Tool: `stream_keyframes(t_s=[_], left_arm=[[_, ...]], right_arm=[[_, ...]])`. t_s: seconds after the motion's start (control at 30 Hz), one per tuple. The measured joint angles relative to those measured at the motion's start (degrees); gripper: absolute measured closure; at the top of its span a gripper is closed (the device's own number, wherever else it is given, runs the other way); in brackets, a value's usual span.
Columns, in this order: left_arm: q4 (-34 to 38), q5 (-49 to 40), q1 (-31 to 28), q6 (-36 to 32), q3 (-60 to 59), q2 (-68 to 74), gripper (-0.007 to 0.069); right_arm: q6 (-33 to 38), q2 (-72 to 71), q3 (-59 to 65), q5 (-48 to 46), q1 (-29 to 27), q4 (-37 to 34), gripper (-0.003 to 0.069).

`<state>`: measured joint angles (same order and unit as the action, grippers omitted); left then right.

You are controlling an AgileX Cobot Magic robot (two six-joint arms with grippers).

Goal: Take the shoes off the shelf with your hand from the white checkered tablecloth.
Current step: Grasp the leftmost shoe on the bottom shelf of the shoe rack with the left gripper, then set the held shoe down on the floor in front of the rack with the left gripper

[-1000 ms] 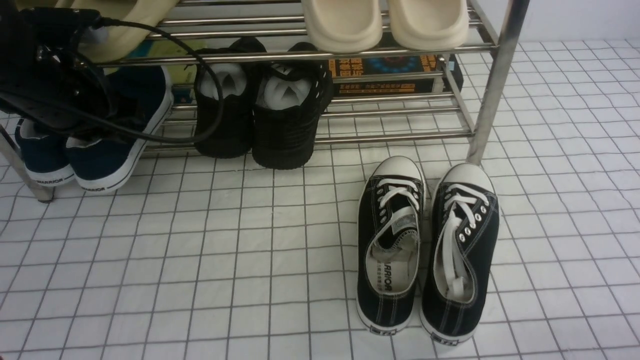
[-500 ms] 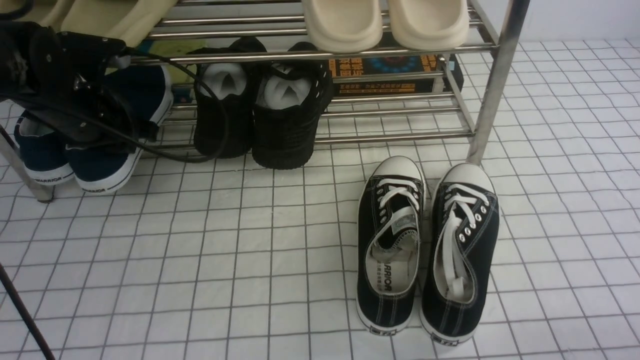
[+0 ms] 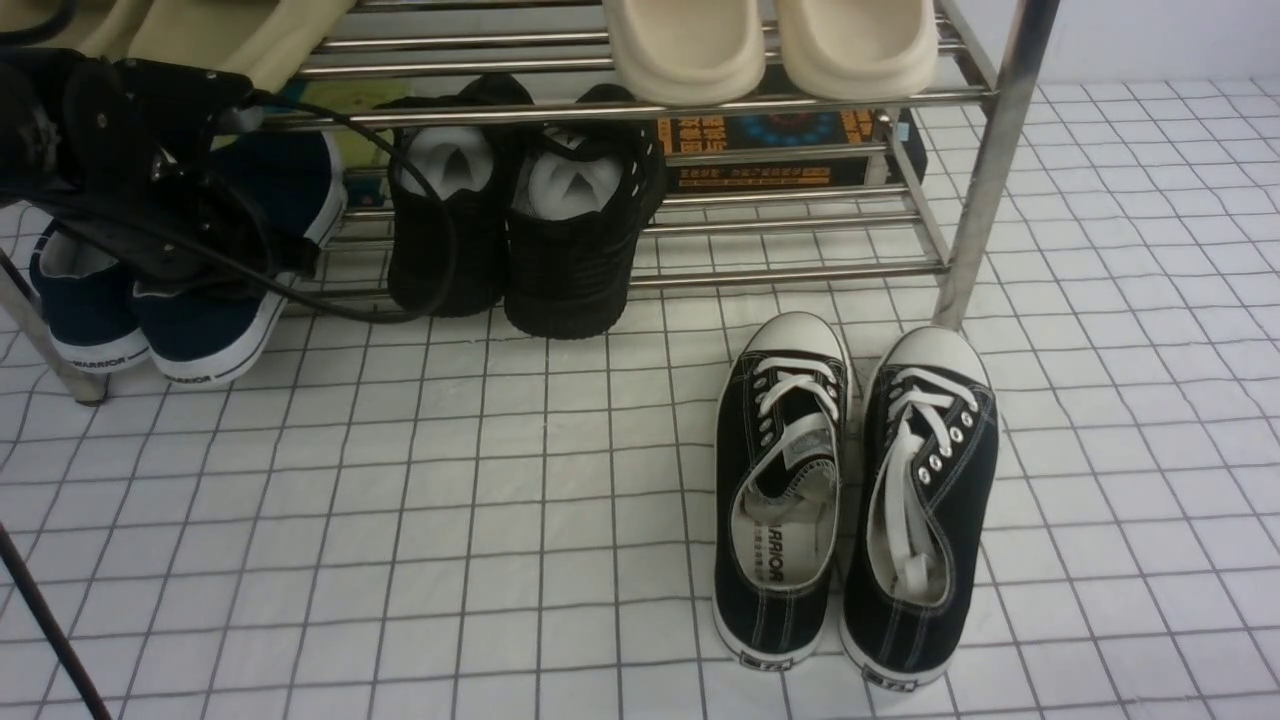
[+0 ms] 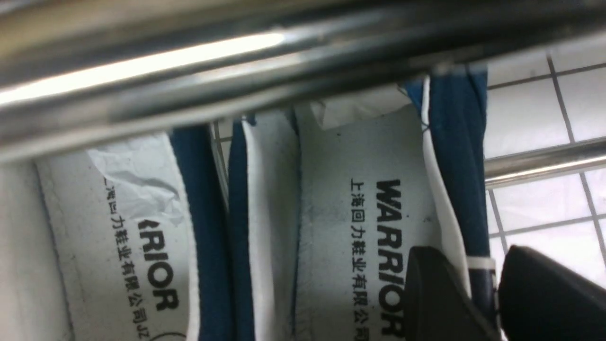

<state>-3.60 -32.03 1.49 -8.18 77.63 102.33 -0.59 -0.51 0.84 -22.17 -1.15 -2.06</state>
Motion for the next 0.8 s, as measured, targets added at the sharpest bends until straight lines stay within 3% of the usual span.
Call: stream_keyframes(t_s=[0.13,0.23,0.27,0.3,0.33,0.8], left_arm=[[0.0,0.6,0.0,0.0,0.0,0.0,0.0394],[0.0,0.7,0.0,0.0,0.0,0.0,0.0435],[0.2,0.1,0.0,0.0,0.0,0.0,0.0502],[0.3,0.0,0.0,0.0,0.0,-0.1,0.0502],[1.6,-1.4,0.0,0.0,0.0,-0.4,0.0566],[14.3,-25.2,0.0,0.3,0.0,-15.4,0.0575]], right_arm=[[0.0,0.0,0.0,0.0,0.0,0.0,0.042],[0.0,0.0,0.0,0.0,0.0,0.0,0.042],[0.0,0.0,0.0,0.0,0.0,0.0,0.042],[0.0,0.0,0.0,0.0,0.0,0.0,0.042],[0.0,0.0,0.0,0.0,0.0,0.0,0.042],[-0.1,0.0,0.0,0.0,0.0,0.0,0.042]])
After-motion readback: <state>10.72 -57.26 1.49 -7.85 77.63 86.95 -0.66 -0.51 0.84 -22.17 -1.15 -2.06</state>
